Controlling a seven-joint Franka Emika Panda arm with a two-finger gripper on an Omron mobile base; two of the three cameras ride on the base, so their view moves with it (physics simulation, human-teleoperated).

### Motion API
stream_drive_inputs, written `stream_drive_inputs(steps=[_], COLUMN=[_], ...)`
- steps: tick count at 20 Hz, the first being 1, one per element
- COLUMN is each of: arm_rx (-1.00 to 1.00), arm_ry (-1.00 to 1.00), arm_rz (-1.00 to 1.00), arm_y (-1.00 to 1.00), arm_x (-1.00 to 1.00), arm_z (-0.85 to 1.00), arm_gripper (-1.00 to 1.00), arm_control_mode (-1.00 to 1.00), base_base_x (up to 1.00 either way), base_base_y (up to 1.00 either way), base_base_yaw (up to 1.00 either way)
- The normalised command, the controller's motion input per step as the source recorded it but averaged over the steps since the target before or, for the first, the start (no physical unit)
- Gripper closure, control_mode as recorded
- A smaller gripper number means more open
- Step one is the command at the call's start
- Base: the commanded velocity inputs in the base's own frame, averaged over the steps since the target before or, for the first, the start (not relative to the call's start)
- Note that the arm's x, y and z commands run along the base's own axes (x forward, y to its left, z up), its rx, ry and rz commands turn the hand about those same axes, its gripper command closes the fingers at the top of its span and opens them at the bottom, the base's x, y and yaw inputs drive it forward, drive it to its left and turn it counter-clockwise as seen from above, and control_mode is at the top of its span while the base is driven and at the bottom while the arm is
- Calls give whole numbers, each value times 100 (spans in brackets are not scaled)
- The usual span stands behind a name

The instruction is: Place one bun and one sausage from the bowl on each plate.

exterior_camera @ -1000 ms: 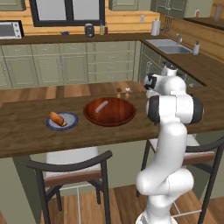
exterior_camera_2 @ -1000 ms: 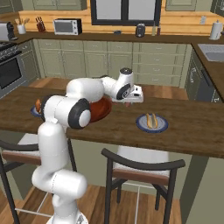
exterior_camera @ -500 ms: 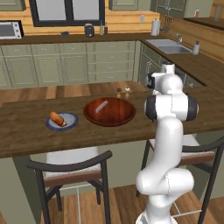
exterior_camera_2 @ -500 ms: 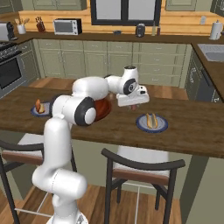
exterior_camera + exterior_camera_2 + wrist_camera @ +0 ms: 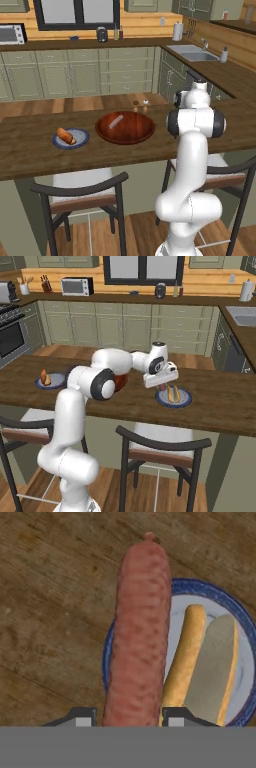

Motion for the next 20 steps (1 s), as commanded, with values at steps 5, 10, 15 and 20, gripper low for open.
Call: stream_drive_inputs(steps=[5,10,15,20], arm_rx=[-2,-6,-1,0], arm_ry=[0,0,0,0], arm_rz=[7,0,0,0], arm_y=[0,-12,-16,0], arm_x=[0,0,0,2], arm_z=[-34,-20,0,0], arm_gripper=[100,100,100,100], arm_control_mode=[-100,-100,-100,-100], base_base_x=[0,0,0,0], base_base_y=[0,0,0,0], base_base_yaw=[0,0,0,0])
